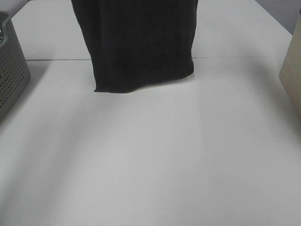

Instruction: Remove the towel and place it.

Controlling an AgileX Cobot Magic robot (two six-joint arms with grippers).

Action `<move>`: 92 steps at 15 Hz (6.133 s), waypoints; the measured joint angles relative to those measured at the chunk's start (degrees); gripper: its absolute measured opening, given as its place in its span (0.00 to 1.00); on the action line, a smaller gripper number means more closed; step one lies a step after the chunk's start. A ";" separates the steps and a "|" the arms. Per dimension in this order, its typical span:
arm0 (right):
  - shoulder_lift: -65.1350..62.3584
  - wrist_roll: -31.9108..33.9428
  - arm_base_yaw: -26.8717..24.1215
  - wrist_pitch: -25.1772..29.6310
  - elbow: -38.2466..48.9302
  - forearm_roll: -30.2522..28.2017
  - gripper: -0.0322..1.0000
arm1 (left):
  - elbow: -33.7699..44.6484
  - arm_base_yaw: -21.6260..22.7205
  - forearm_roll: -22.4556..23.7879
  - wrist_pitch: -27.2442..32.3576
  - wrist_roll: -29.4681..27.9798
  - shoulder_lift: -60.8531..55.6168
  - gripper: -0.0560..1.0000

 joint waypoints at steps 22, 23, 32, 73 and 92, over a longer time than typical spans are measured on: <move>8.94 -0.23 -1.55 -20.74 -0.63 2.35 0.04 | -3.27 3.84 3.72 -34.38 0.92 12.43 0.05; 8.94 -0.23 -1.55 -20.57 -0.63 2.35 0.04 | -3.27 3.84 3.90 -34.38 0.97 12.49 0.05; 8.94 -0.23 -1.55 -16.16 -0.63 3.84 0.04 | -3.27 4.01 5.50 -31.05 1.15 12.55 0.05; -51.45 5.61 -1.03 43.60 83.59 21.83 0.04 | 86.00 2.06 -29.97 37.36 -5.04 -59.01 0.05; -29.34 2.58 -1.55 43.43 101.93 22.35 0.04 | 104.97 -2.81 -38.67 36.90 3.32 -34.21 0.05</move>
